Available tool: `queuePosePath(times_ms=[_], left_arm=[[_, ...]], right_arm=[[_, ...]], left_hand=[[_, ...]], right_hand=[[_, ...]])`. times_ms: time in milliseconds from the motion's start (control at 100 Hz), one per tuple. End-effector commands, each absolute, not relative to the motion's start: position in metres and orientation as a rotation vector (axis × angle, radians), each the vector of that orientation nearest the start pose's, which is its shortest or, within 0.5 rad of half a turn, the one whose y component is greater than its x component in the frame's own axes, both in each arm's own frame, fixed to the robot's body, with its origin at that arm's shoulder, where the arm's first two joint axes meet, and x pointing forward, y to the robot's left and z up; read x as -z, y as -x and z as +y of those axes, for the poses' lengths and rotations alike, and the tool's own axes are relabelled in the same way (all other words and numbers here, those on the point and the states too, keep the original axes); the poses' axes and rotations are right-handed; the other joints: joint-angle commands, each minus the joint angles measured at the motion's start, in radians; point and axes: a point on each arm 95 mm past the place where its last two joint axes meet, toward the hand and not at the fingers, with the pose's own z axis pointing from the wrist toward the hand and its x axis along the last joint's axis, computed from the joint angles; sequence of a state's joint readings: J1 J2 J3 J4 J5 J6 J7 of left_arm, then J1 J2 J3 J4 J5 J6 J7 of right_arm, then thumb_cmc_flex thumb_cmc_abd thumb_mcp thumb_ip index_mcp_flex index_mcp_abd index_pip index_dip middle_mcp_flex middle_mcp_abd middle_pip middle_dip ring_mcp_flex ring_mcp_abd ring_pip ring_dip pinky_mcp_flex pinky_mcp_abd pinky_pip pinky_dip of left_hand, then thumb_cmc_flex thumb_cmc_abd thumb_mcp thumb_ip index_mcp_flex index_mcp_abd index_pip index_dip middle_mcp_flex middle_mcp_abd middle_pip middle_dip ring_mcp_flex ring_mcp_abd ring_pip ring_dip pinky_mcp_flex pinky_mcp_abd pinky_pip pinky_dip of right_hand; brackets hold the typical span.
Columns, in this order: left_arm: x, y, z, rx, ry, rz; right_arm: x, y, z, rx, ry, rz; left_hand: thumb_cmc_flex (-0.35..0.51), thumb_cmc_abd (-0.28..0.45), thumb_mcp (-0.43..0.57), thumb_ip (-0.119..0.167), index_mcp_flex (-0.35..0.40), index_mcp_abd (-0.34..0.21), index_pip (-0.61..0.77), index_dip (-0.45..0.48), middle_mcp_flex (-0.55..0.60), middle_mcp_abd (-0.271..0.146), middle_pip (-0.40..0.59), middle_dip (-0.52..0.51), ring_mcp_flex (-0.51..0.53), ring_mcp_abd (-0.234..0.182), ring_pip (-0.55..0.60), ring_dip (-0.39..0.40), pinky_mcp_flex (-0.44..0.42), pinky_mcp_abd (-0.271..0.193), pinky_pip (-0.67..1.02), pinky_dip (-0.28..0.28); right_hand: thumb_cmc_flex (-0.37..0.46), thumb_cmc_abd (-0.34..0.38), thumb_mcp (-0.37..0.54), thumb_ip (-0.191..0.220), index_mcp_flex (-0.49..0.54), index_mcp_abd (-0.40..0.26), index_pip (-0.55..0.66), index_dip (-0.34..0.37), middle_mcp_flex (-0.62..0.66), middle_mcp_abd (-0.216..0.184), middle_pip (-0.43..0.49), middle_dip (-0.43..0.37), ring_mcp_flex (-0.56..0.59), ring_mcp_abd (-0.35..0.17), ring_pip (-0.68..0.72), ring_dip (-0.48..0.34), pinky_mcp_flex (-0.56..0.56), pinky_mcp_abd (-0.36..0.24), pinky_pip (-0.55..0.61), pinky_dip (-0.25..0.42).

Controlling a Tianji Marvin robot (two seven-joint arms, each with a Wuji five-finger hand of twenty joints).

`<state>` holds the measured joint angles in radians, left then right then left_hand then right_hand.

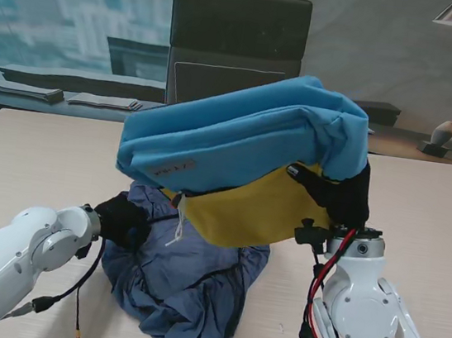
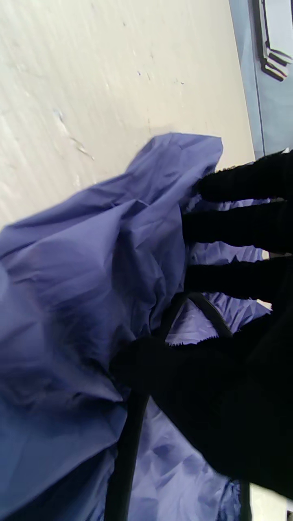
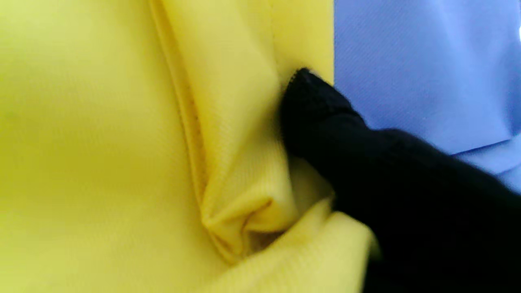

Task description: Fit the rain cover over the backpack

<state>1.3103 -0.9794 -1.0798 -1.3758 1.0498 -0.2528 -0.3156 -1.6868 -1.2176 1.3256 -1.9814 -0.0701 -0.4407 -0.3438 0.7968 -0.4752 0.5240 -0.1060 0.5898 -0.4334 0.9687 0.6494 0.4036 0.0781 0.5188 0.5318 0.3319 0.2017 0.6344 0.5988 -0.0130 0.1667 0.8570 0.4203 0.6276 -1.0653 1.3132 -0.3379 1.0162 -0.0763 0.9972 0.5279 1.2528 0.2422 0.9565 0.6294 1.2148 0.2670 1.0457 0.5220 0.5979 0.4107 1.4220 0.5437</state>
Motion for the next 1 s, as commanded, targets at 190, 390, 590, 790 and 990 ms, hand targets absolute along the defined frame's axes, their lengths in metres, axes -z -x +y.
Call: queuePosePath(times_ms=[190,390,590,790,990], left_arm=[[0.346,-0.454,0.025,1.277,1.179,1.947],[0.339,-0.447,0.022,1.253,1.132,1.958],[0.337,-0.439,0.029,1.270,1.087,1.928],[0.334,-0.436,0.030,1.323,1.026,1.890],[0.330,-0.421,0.041,1.282,0.978,1.877]], right_arm=[[0.198,-0.350,0.039,2.845,1.447,-0.299],[0.222,-0.373,0.052,2.898,1.494,-0.457],[0.256,-0.395,0.063,2.907,1.561,-0.719],[0.280,-0.407,0.072,2.903,1.571,-1.068],[0.300,-0.418,0.075,2.838,1.537,-1.448]], left_hand=[[0.029,0.025,0.064,-0.045,0.011,0.073,0.073,0.084,0.268,0.047,0.038,-0.016,0.234,0.058,0.079,0.002,0.109,0.093,0.064,0.041],[0.013,0.036,0.087,-0.059,-0.001,0.084,0.076,0.093,0.310,-0.017,0.047,-0.013,0.271,0.030,0.074,-0.001,0.067,0.070,0.045,0.037],[0.023,0.040,0.093,-0.065,-0.006,0.129,0.080,0.099,0.325,-0.110,0.045,0.037,0.298,-0.075,0.034,-0.029,0.069,0.030,0.066,0.048],[0.027,0.055,0.098,-0.072,-0.030,0.164,0.097,0.105,0.319,-0.124,0.034,0.061,0.300,-0.088,0.033,-0.035,0.092,0.017,0.094,0.060],[0.020,0.097,0.050,-0.075,-0.038,0.183,0.103,0.100,0.300,-0.119,0.044,0.044,0.293,-0.083,0.034,-0.040,0.101,0.007,0.105,0.066]], right_hand=[[0.052,0.128,0.087,0.031,0.019,-0.167,0.085,0.050,-0.008,0.016,0.031,0.010,0.044,-0.062,0.040,0.020,0.009,0.020,-0.009,0.008],[0.055,0.124,0.091,0.031,0.011,-0.186,0.087,0.063,-0.034,0.012,0.038,0.018,0.016,-0.067,0.042,0.024,-0.001,0.012,-0.015,0.012],[0.073,0.119,0.096,0.037,0.030,-0.185,0.090,0.072,-0.042,0.028,0.048,0.017,-0.003,-0.058,0.062,0.036,-0.005,0.023,-0.020,0.015],[0.082,0.118,0.094,0.041,0.051,-0.171,0.079,0.067,-0.030,0.045,0.052,0.017,0.015,-0.055,0.085,0.046,0.016,0.040,-0.012,0.022],[0.095,0.119,0.087,0.047,0.067,-0.153,0.072,0.058,-0.017,0.070,0.060,0.039,0.044,-0.036,0.125,0.057,0.052,0.080,0.015,0.049]])
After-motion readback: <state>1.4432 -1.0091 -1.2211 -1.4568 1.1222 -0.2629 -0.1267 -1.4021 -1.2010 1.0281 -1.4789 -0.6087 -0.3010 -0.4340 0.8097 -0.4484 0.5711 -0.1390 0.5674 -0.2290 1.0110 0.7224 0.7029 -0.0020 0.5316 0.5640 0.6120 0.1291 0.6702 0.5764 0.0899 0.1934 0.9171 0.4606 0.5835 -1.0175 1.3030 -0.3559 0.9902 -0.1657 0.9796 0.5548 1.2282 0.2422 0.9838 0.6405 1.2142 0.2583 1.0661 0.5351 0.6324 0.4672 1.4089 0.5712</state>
